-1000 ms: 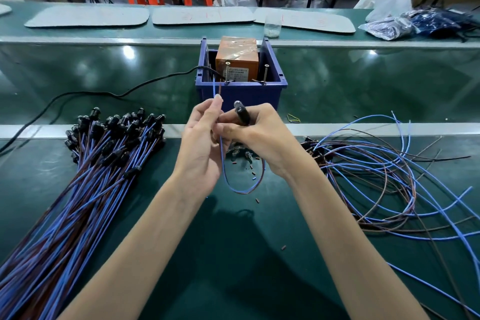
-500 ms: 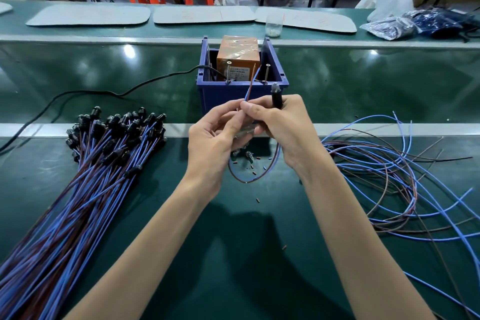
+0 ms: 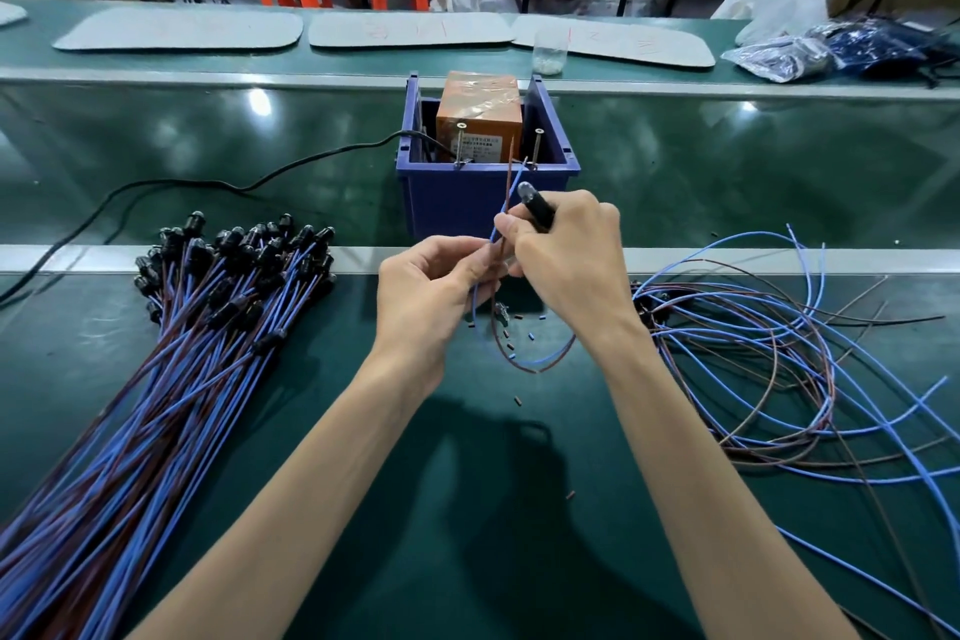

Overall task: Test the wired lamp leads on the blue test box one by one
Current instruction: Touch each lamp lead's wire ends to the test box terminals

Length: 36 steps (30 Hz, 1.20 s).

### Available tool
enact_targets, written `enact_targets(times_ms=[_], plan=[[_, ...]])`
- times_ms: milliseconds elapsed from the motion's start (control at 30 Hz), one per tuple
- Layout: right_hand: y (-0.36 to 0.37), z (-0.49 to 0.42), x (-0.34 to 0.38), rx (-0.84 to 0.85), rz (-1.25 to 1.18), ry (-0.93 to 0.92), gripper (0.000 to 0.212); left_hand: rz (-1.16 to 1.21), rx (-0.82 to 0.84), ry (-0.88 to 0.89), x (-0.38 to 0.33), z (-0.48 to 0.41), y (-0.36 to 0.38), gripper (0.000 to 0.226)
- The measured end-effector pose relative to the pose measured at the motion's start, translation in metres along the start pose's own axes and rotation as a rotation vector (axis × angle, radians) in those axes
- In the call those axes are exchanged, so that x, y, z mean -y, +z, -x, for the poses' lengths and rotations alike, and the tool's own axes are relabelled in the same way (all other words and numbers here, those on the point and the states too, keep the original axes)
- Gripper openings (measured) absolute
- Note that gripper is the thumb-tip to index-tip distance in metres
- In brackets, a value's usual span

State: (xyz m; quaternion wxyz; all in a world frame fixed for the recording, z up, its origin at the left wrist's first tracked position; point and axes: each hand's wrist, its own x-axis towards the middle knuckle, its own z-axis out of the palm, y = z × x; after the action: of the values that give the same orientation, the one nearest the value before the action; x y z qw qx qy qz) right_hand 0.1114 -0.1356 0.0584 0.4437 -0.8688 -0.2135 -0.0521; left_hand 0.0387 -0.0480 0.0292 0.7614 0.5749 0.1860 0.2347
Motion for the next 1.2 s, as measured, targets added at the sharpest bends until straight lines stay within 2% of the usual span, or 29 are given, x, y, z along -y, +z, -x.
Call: enact_targets(times_ms=[167, 267, 400, 567, 767, 1033, 1200], plan=[[-0.011, -0.008, -0.004, -0.005, -0.117, 0.081, 0.023, 0.026, -0.150, 0.021, 0.000, -0.007, -0.005, 0.010], [-0.018, -0.013, -0.009, -0.009, -0.221, 0.117, 0.029, -0.043, -0.200, 0.054, 0.000, -0.010, -0.008, 0.014], [-0.023, -0.019, -0.017, -0.077, -0.264, 0.137, 0.030, -0.205, -0.191, 0.183, -0.005, -0.012, -0.012, 0.019], [-0.024, -0.025, -0.025, -0.186, -0.338, 0.161, 0.019, -0.370, -0.180, 0.310, -0.012, -0.022, -0.022, 0.020], [-0.020, -0.029, -0.035, -0.249, -0.443, 0.219, 0.025, -0.439, -0.233, 0.298, -0.019, -0.046, -0.023, 0.020], [-0.014, -0.032, -0.044, -0.241, -0.575, 0.275, 0.020, -0.531, -0.309, 0.238, -0.018, -0.067, -0.026, 0.025], [-0.009, -0.037, -0.044, -0.208, -0.589, 0.277, 0.023, -0.499, -0.238, 0.204, -0.015, -0.068, -0.023, 0.021]])
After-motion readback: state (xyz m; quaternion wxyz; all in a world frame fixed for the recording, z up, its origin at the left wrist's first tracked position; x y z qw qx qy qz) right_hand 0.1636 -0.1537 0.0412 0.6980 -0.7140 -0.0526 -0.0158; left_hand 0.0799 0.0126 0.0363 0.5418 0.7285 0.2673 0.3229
